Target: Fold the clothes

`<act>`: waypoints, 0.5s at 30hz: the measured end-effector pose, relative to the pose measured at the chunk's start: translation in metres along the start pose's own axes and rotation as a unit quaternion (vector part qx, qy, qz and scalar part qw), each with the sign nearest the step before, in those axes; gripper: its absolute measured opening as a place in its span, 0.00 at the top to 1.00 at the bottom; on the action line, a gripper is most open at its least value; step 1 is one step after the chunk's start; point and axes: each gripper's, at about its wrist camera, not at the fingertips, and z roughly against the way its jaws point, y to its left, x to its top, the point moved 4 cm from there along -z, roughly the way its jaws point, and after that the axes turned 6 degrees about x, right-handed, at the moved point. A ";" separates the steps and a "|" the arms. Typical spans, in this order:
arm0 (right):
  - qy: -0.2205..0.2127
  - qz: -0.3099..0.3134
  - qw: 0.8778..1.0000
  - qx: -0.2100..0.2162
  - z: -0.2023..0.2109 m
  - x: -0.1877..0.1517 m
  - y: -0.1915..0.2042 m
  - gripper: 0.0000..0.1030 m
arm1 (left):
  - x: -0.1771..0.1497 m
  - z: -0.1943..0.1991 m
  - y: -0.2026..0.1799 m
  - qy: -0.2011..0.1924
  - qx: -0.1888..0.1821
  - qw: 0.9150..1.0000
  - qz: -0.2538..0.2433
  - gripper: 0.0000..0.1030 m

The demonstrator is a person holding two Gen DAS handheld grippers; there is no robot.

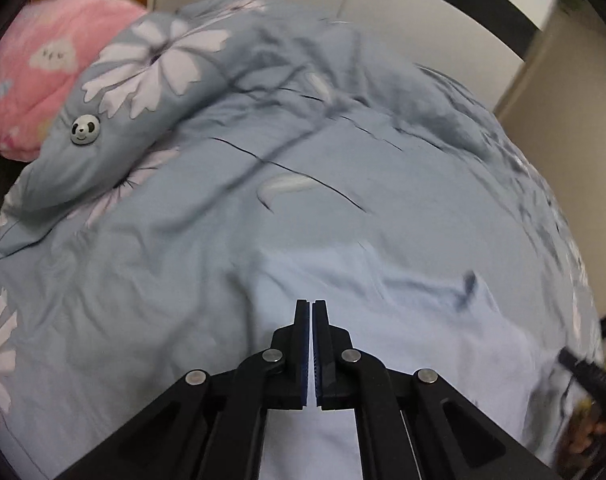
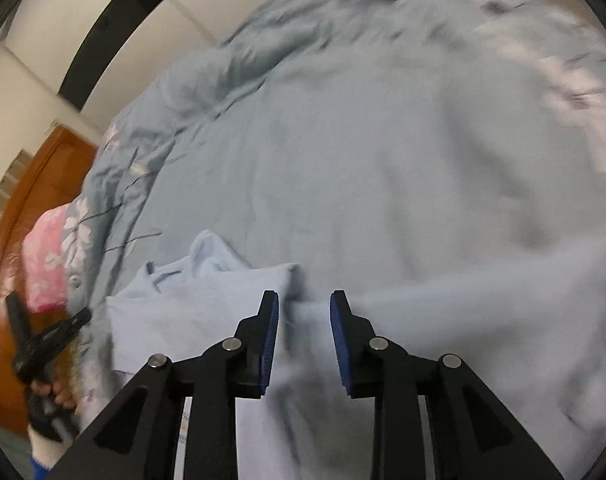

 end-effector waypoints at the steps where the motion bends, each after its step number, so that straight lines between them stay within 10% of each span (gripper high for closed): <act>1: -0.017 -0.010 0.999 -0.026 0.014 -0.004 -0.009 0.69 | -0.012 0.004 -0.008 0.000 -0.003 1.000 0.000 0.93; 15: -0.107 -0.291 0.949 -0.054 0.039 0.031 -0.130 0.61 | -0.056 -0.004 -0.021 0.059 -0.018 0.998 0.016 0.81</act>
